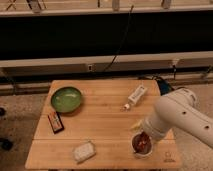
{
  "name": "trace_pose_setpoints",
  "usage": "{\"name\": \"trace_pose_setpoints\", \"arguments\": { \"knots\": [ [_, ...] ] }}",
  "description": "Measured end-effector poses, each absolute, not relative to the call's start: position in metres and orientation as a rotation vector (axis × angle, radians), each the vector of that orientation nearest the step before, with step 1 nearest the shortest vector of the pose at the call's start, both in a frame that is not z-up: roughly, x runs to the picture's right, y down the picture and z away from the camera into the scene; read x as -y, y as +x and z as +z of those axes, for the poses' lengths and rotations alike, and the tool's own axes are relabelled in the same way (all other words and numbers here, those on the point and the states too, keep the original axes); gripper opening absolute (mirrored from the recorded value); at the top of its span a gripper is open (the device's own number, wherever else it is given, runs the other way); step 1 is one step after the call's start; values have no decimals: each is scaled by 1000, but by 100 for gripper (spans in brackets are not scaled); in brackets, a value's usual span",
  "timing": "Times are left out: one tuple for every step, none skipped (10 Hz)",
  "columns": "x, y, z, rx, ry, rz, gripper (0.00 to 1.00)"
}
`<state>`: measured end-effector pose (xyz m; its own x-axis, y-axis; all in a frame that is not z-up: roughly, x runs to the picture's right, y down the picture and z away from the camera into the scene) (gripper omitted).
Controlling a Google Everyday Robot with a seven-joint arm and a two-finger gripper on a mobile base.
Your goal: Place the pepper in the ceramic cup
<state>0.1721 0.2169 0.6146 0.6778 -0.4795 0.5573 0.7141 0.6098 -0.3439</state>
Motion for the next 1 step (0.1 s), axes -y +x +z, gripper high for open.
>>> {"name": "trace_pose_setpoints", "arguments": {
  "knots": [
    [-215, 171, 615, 443, -580, -714, 80]
  ]
}}
